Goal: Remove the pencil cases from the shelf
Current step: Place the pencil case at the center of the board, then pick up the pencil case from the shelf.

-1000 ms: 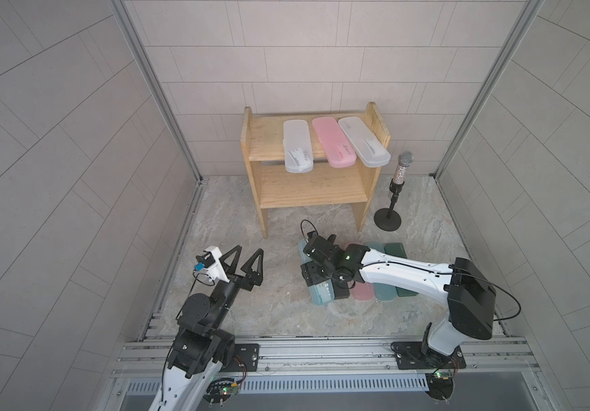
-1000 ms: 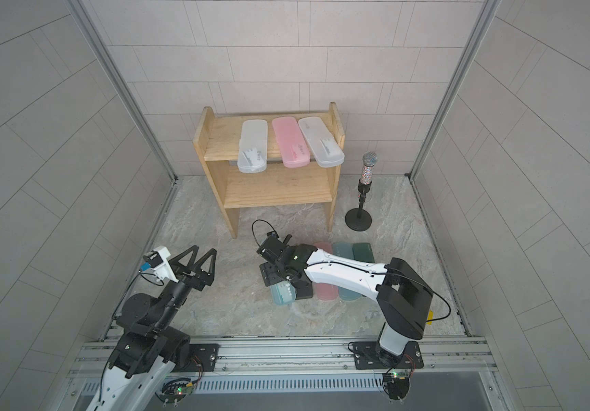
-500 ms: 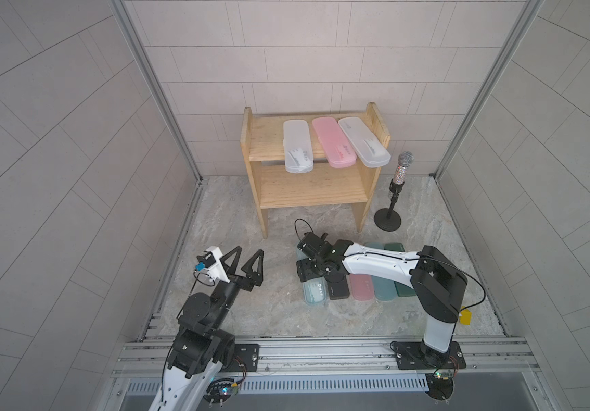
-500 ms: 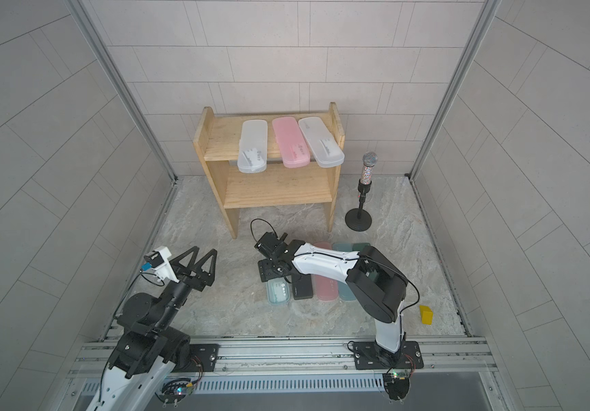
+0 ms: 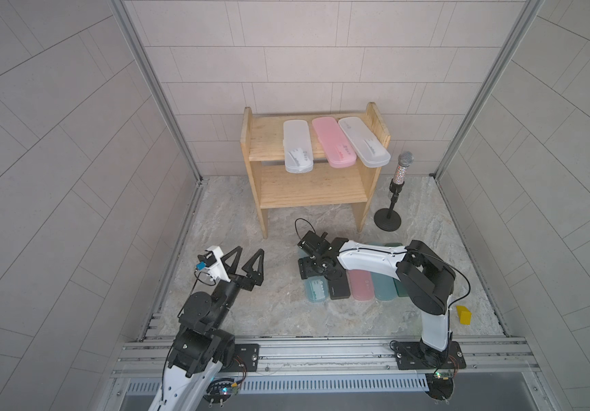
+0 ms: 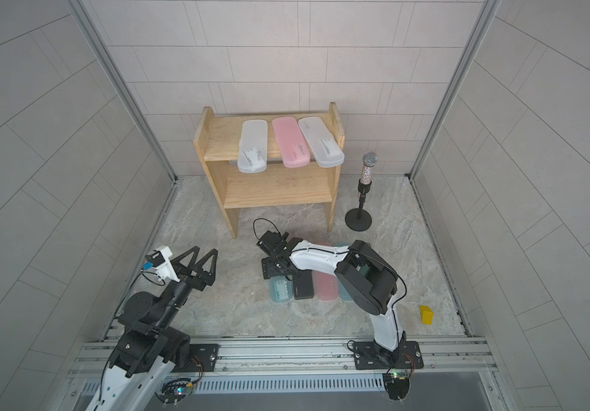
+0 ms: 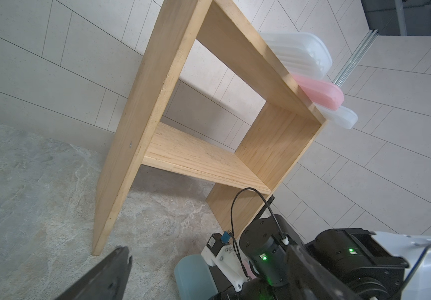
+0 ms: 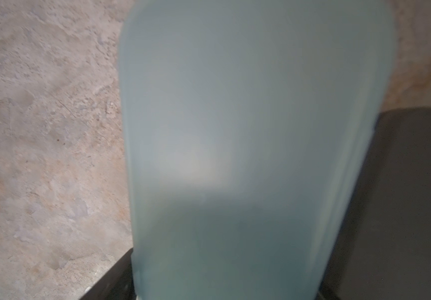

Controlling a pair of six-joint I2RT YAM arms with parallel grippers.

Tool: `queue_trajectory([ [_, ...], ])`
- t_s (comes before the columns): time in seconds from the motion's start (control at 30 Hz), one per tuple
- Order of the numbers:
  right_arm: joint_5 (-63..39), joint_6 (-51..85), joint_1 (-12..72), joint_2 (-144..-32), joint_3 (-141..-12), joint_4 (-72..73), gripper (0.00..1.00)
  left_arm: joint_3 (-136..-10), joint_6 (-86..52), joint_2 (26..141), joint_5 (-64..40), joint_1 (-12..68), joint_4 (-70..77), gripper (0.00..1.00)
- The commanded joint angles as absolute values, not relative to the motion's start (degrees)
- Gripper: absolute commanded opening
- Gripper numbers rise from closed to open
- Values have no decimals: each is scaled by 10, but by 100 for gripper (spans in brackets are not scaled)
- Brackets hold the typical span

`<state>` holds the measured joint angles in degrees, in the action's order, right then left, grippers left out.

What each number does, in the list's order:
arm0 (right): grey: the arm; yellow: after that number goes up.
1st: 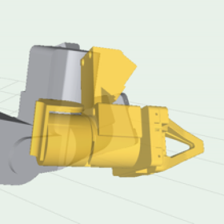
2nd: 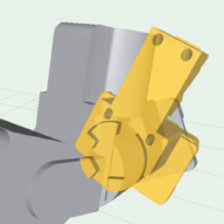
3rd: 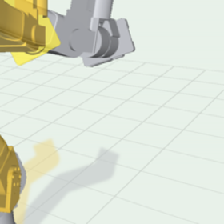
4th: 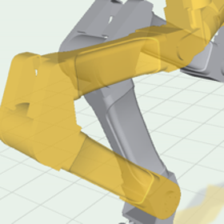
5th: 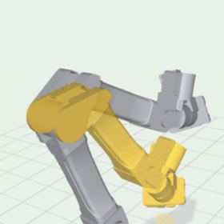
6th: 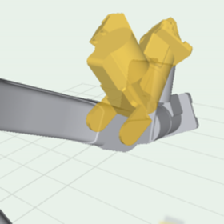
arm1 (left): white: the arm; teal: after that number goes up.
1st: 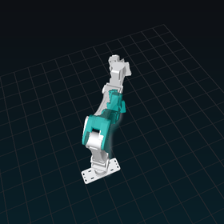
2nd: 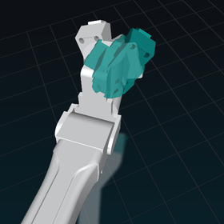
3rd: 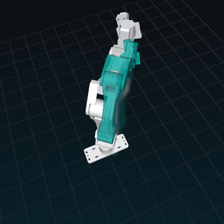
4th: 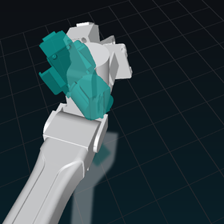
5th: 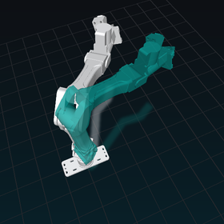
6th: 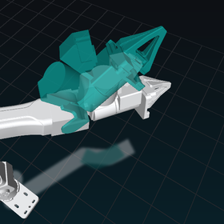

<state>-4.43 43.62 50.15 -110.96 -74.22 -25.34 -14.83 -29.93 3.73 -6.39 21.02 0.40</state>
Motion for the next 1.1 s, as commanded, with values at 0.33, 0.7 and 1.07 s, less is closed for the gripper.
queue_trajectory([
  [0.33, 3, 425, 501, -1028, -749, -277, 99, -207, -309, 95, -67, 209, 12, 100],
  [0.7, 92, 393, 514, -793, -626, -247, 100, -280, -452, 209, -104, 209, 49, 99],
  [1.07, 156, 379, 458, -532, -486, -337, 100, -410, -694, 401, -136, 221, 198, 95],
])
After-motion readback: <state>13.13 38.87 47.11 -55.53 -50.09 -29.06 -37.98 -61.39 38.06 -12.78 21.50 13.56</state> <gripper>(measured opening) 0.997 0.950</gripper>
